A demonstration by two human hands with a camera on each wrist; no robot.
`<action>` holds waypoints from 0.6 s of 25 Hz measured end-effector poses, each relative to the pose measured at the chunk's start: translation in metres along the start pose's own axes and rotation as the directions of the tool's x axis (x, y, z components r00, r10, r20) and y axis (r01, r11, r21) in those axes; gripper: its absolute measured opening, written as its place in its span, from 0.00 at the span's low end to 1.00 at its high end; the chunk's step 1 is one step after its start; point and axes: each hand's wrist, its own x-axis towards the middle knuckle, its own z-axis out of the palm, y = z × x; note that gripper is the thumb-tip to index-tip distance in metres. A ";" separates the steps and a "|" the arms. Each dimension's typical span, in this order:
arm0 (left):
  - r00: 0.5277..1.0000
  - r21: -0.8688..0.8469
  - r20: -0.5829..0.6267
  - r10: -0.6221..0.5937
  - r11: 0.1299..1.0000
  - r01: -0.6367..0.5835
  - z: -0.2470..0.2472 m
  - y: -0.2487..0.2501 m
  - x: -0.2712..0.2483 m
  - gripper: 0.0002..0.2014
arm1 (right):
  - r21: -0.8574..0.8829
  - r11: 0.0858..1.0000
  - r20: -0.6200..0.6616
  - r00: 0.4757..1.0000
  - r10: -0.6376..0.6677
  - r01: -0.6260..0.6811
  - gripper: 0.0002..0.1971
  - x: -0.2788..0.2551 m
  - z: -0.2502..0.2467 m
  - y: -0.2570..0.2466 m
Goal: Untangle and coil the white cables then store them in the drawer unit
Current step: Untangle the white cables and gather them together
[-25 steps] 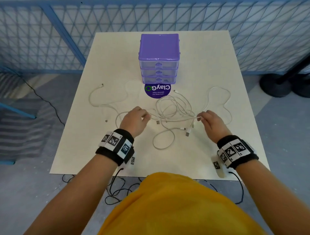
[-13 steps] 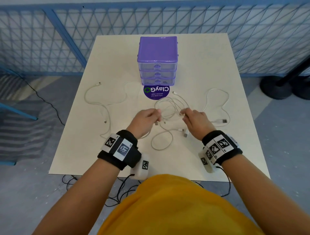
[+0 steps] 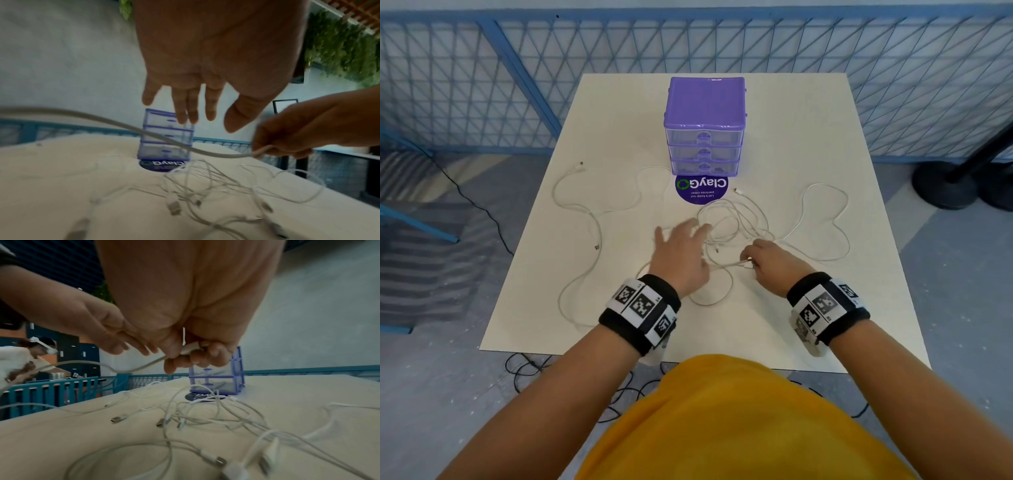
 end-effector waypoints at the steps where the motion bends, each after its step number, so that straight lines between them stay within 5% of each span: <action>1: 0.995 -0.099 0.038 0.091 0.991 -0.087 0.003 0.009 0.003 0.29 | 0.049 0.998 -0.028 0.999 -0.035 0.037 0.15 0.000 0.000 -0.007; 4: 0.975 -0.478 0.116 0.192 0.871 -0.115 0.013 0.023 0.006 0.21 | 0.235 0.961 -0.177 0.979 -0.104 0.144 0.12 0.001 -0.001 -0.020; 8: 0.998 -0.649 0.027 0.058 0.761 -0.027 0.021 0.012 0.005 0.19 | 0.378 0.918 -0.347 0.938 0.018 0.122 0.10 0.005 0.001 0.001; 12: 0.999 -0.743 -0.037 -0.003 0.669 -0.026 0.023 -0.002 0.005 0.16 | 0.124 0.991 -0.117 0.991 0.066 -0.052 0.16 0.018 0.023 0.048; 15: 1.000 -0.762 -0.029 0.003 0.647 -0.024 0.022 -0.003 0.005 0.16 | -0.087 0.996 0.049 0.998 0.033 -0.028 0.23 0.022 0.039 0.062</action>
